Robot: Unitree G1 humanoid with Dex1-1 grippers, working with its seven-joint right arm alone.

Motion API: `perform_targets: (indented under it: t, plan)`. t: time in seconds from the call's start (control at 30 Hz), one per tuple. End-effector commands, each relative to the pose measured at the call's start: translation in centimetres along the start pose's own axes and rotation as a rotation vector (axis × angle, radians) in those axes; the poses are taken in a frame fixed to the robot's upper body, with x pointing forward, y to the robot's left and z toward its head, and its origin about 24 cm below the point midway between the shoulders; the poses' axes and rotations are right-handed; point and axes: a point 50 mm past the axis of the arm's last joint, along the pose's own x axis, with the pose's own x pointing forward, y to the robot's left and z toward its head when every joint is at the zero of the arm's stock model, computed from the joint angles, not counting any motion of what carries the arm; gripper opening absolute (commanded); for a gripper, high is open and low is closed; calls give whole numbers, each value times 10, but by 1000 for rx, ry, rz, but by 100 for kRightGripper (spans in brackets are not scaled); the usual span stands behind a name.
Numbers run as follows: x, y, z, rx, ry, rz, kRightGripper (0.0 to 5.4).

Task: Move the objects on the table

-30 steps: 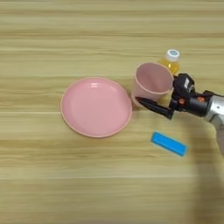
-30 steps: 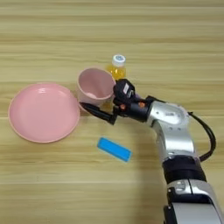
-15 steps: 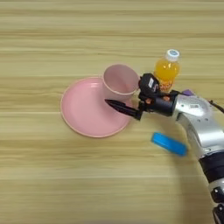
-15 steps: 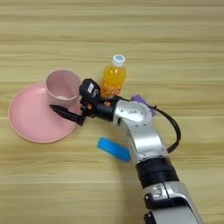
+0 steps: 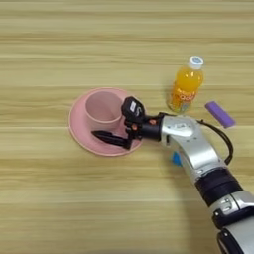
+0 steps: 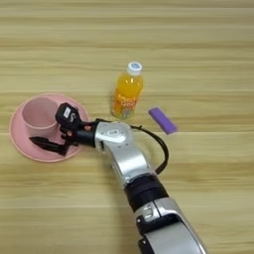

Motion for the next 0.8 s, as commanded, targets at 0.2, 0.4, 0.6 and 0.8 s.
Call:
perform_targets:
  t: [0.2,0.4,0.6,0.8]
  plan:
    - [13,-15,20,-66,-49,-37,423]
    - [13,-20,21,-63,-62,-60,502]
    - [11,-27,30,-74,-116,-96,536]
    - [5,-31,36,-96,-140,-116,536]
